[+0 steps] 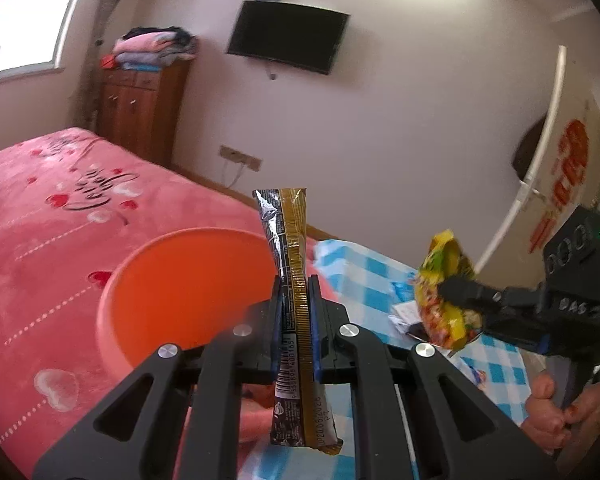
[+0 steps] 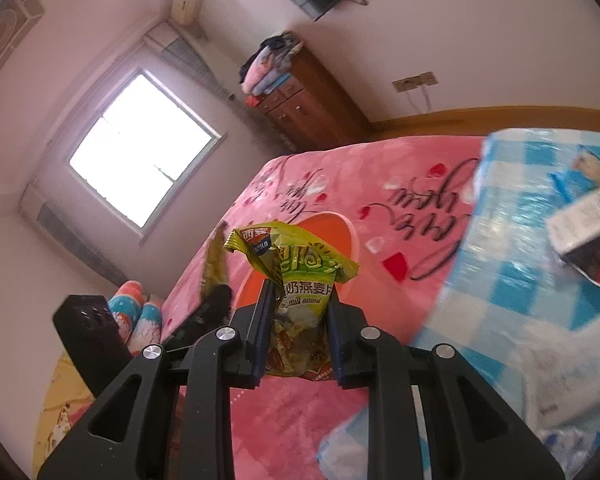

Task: Collect trash
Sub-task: 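Open both grippers over the orange bucket to drop the wrapper and bag, then move both open tools back over the trash on the table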

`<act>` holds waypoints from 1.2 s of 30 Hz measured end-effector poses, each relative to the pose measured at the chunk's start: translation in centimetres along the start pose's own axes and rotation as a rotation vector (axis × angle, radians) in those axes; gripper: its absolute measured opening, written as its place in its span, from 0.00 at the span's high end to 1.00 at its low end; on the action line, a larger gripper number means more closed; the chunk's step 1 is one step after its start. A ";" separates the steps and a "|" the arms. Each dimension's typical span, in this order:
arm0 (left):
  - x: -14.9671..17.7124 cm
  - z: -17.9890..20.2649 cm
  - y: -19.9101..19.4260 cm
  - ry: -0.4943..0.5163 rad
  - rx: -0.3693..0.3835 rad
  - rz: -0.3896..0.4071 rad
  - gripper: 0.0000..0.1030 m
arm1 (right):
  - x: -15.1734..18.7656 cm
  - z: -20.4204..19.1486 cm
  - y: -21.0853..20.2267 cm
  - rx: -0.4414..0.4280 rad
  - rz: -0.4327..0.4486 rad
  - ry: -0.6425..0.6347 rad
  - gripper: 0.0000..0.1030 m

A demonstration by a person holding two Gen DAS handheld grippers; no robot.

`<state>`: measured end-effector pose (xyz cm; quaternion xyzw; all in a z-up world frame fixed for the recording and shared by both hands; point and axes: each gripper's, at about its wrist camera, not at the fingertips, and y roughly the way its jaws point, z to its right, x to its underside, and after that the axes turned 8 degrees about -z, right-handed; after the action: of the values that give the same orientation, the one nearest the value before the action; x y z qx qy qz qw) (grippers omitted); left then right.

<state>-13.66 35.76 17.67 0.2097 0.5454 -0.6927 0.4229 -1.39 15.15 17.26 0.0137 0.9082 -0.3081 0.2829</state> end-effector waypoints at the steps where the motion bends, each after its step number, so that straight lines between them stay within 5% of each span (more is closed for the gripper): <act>1: 0.0 -0.3 0.4 -0.010 -0.007 -0.004 0.88 | -0.4 -0.3 0.5 -0.006 -0.005 -0.005 0.75; 9: 0.0 -2.5 2.6 -0.055 -0.045 -0.038 0.87 | -2.5 -1.9 5.6 -0.021 -0.050 -0.030 0.73; 13: 0.2 -3.2 3.3 -0.076 -0.076 -0.046 0.82 | -2.5 -1.1 6.5 -0.025 -0.050 -0.001 0.54; 16: 0.7 -3.3 2.8 -0.082 -0.109 -0.009 0.51 | -2.0 -0.3 5.3 -0.019 -0.010 0.012 0.40; 19: 1.2 -2.8 2.0 -0.058 -0.138 0.047 0.41 | -1.2 0.2 3.3 0.043 0.051 -0.005 0.24; 23: 1.8 -1.9 1.1 -0.044 -0.147 0.104 0.30 | 0.3 1.0 0.4 0.132 0.126 -0.025 0.20; 36: 3.8 2.7 -1.4 0.051 -0.030 0.247 0.23 | 7.0 4.7 -5.5 0.308 0.279 -0.057 0.11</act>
<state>-16.43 31.97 16.52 0.2862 0.5363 -0.6216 0.4941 -5.98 6.97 13.53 0.1738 0.8312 -0.4016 0.3429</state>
